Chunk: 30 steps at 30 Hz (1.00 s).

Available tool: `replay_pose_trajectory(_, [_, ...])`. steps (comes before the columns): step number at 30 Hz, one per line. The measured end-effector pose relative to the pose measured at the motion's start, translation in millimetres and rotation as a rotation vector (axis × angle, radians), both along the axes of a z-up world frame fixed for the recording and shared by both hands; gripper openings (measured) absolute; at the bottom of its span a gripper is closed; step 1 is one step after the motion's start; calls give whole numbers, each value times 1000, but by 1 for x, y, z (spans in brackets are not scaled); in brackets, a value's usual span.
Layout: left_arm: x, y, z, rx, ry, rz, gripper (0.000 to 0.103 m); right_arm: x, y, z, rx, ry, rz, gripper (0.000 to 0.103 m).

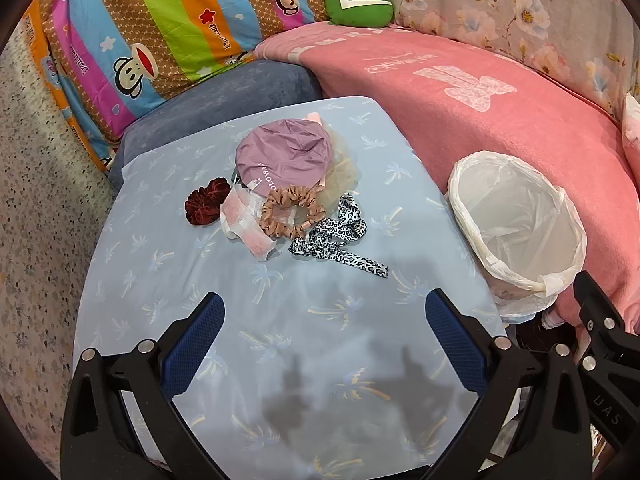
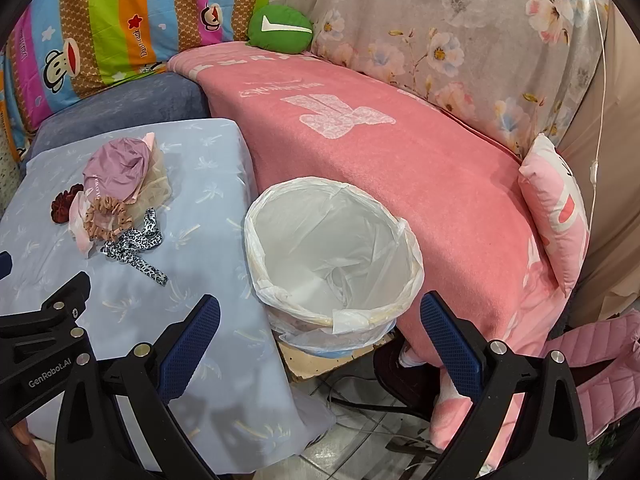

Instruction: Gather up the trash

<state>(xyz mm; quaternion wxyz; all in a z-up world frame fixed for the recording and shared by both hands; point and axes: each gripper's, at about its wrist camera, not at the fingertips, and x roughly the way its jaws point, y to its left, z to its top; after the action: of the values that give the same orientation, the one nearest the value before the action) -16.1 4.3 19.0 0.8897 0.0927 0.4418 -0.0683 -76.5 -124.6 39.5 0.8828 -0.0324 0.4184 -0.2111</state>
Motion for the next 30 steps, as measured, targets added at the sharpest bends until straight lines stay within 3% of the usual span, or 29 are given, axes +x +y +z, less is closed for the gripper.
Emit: replay_pose_trajectory(30, [3,0,3,-11,-11,-3,96,2,2,4,-4,-2,2,97])
